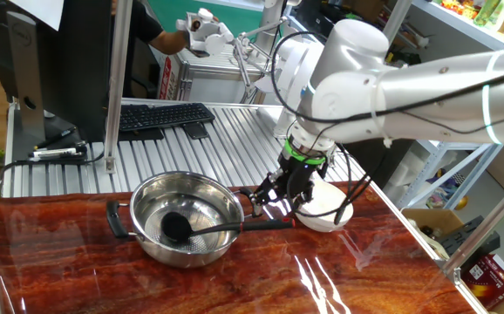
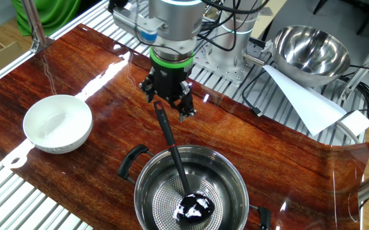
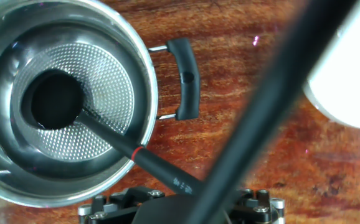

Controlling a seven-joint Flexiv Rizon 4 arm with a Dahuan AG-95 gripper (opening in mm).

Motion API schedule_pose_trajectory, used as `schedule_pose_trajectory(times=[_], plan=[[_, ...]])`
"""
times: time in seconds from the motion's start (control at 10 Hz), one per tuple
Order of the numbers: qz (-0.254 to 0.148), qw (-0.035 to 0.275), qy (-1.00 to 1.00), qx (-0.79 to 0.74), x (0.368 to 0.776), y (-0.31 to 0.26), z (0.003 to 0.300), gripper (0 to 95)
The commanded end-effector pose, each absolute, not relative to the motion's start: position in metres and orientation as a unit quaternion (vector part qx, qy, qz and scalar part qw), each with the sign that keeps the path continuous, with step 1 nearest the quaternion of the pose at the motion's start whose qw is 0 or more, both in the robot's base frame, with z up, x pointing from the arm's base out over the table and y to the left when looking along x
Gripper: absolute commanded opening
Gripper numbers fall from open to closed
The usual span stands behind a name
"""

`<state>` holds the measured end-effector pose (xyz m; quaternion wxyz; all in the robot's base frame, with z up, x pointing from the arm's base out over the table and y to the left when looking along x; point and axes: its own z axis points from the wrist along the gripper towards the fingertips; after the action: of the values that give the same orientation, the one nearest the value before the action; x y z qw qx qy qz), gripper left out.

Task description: Scoop water with a large spoon from one bowl to another

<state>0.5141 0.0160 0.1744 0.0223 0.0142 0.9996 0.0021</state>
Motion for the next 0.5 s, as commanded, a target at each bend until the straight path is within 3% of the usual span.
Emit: schedule_pose_trajectory(times=[0.1,0.5], plan=[[0.007,0.019,1.000,0.015,0.519,0.018,0.169,95.0],[0.003,0.020,1.000,0.009,0.531,0.020,0.161,95.0]])
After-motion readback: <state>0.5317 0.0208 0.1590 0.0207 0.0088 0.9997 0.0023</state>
